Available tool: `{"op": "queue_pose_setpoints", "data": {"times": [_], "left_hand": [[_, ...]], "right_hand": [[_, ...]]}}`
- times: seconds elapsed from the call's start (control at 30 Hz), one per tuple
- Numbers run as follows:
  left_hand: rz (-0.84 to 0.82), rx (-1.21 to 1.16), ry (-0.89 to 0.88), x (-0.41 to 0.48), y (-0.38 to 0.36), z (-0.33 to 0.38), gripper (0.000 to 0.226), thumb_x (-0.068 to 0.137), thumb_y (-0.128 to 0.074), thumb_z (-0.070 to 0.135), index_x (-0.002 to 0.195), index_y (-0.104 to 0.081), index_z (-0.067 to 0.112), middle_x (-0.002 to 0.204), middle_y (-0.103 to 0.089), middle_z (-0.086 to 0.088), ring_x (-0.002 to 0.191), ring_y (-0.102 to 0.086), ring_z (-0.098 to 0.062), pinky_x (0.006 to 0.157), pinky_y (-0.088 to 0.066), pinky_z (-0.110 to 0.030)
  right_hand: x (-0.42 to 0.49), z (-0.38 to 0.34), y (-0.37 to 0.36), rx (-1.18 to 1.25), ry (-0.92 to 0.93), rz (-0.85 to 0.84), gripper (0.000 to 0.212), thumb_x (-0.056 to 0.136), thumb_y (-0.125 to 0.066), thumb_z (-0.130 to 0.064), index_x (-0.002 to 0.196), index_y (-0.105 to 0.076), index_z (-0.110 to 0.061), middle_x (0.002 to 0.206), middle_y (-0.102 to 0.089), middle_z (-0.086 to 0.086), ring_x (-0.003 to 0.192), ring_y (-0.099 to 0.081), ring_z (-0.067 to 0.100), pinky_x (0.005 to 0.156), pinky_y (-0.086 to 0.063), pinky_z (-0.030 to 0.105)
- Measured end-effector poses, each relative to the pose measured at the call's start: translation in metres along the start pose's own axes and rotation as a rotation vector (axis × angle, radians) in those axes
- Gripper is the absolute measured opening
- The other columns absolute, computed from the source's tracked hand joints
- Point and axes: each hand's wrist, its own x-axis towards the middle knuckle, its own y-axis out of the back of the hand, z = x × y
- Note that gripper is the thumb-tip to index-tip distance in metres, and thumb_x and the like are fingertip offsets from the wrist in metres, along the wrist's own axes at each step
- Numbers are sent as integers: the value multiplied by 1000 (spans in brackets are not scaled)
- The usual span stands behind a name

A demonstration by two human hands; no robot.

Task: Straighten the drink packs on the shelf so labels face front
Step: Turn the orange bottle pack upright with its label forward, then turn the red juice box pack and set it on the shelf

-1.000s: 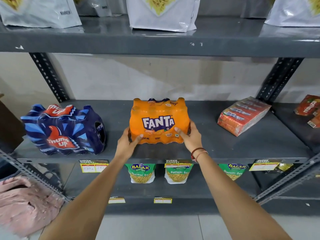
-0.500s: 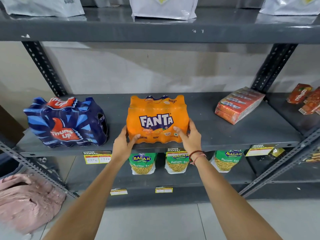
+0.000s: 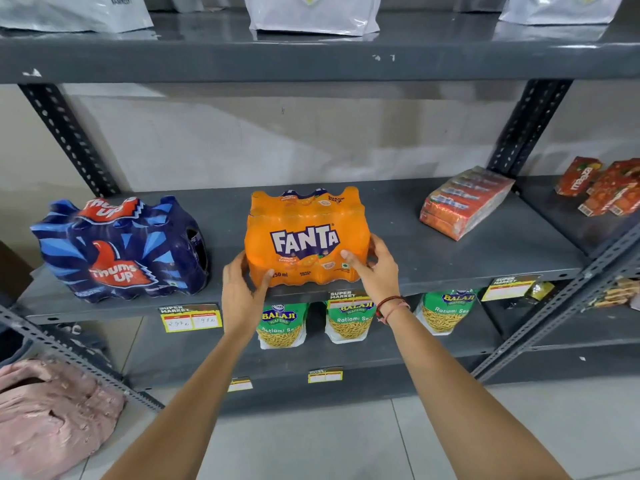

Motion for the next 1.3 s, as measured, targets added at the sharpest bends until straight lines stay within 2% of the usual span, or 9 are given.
{"op": "queue_pose_setpoints", "data": {"times": [0.13,0.2,0.3,0.53,0.7,0.83,1.1,1.23,1.3], "left_hand": [[245,-36,-2,-47,-35,24,26,88,-59,21,109,-46,13,101,-44,-3,86,-49,-20,73,-46,-38],[45,-135,15,-65,-65,41,17,88,-58,17,103,-49,19,100,-50,-2,88,-53,-19,74,-46,-32],[-270,-133,-77,-73,-108,70,21,88,-59,17,109,-54,18,106,-57,0,96,-57,-14,79,-46,-25],[-373,-133,-198,-33,-185,144,28,88,-61,17,114,-58,10,114,-61,-7,96,-57,-10,74,-41,-6],[-384,-94,-113,-1,-236,169,35,88,-60,20,120,-55,5,121,-60,-13,107,-58,-20,84,-38,-16],[-425,-63,22,12,-278,182,53,88,-60,32,132,-46,5,133,-52,-15,120,-52,-26,100,-40,-33],[-326,-342,372,26,-348,227,72,81,-64,45,137,-37,8,136,-51,-14,122,-51,-33,101,-40,-36],[-335,-334,405,39,-374,207,113,45,-60,77,141,-27,27,139,-50,-8,123,-51,-32,106,-38,-51],[-366,-281,359,44,-377,199,119,41,-55,85,141,-25,28,139,-51,-7,124,-50,-34,107,-36,-54]], "right_hand": [[0,2,19,52,8,80,49,83,-66,-32,126,-50,-14,129,-57,5,114,-53,14,92,-46,22],[6,6,34,56,15,123,45,83,-66,-32,122,-54,-13,126,-59,4,111,-54,13,79,-42,5],[20,12,61,27,48,155,40,83,-66,-32,116,-59,-10,119,-63,5,107,-58,16,73,-42,-2],[61,24,148,-49,75,270,29,86,-63,-27,107,-63,-6,103,-66,6,93,-59,14,69,-39,-2],[104,37,206,-113,39,334,27,87,-63,-22,107,-62,-5,108,-66,12,94,-60,17,84,-48,22],[143,42,239,-176,22,349,33,86,-63,-23,113,-59,-3,113,-63,15,97,-60,24,89,-44,25],[241,54,280,-336,-133,158,89,58,-69,-63,128,-47,-12,129,-55,13,119,-52,30,103,-43,45],[277,59,288,-415,-239,97,105,64,-75,-53,143,-23,-7,147,-36,14,135,-35,31,113,-31,45],[285,66,295,-393,-289,49,117,51,-78,-60,142,-25,-10,144,-42,11,132,-40,30,111,-33,45]]}}
